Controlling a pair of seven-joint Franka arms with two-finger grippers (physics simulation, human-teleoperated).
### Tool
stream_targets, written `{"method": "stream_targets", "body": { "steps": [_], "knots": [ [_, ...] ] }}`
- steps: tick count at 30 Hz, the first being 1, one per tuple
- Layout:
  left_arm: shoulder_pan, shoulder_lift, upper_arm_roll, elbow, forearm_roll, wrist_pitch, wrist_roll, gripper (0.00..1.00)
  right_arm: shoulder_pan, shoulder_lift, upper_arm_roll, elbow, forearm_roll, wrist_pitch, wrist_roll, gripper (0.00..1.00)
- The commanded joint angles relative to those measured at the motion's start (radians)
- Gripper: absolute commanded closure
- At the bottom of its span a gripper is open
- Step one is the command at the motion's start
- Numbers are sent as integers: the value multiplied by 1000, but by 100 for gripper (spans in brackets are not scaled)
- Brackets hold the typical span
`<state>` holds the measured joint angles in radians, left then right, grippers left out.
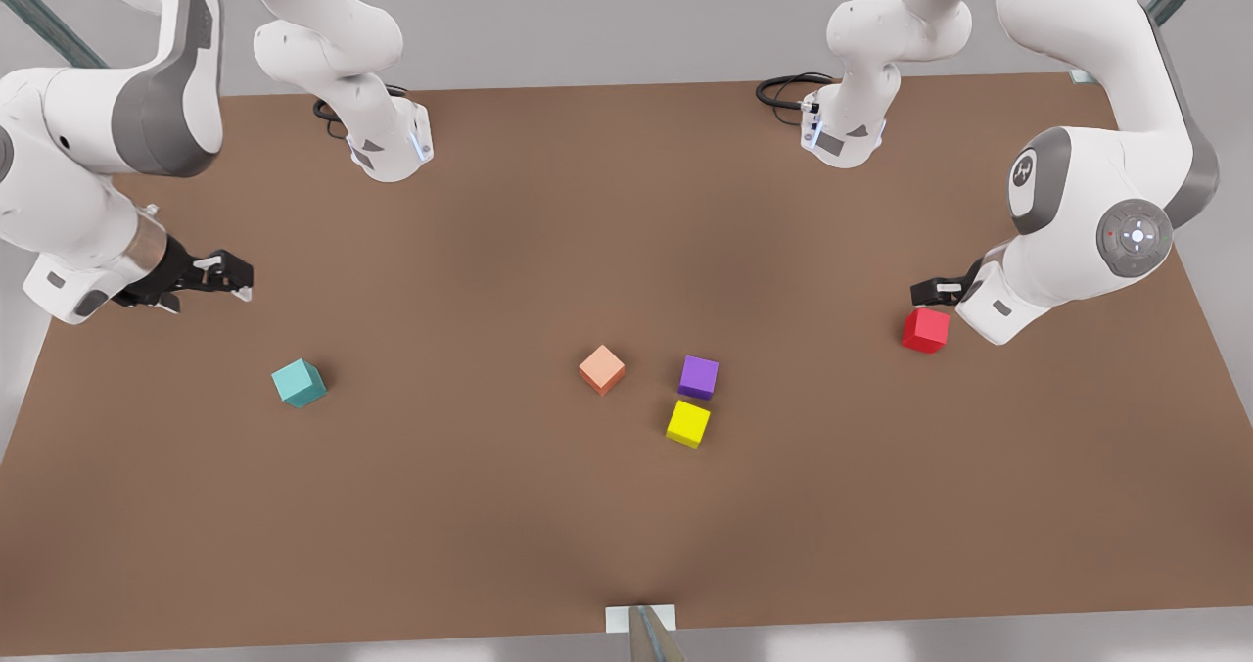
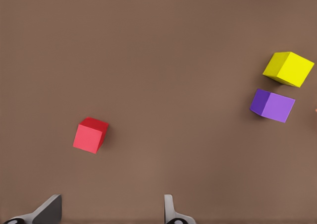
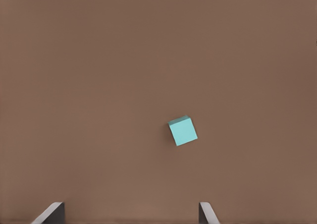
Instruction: Pick up red wooden cube and pass to hand red wooden cube and place in blue wooden cube
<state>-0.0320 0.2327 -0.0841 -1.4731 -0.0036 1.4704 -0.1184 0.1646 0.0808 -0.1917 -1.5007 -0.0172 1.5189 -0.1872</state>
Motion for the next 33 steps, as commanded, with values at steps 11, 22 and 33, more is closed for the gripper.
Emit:
{"method": "stream_targets", "body": {
  "steps": [11,22,33],
  "knots": [
    [4,7,147,-476,8,542,522,0,-27,4,0,-16,8,-20,-60,0],
    [72,91,170,-645,7,758,902,0,-22,20,0,-26,8,-48,-100,0],
    [80,149,172,-688,4,877,899,0,-20,27,3,-32,6,-52,-98,0]
  ]
}}
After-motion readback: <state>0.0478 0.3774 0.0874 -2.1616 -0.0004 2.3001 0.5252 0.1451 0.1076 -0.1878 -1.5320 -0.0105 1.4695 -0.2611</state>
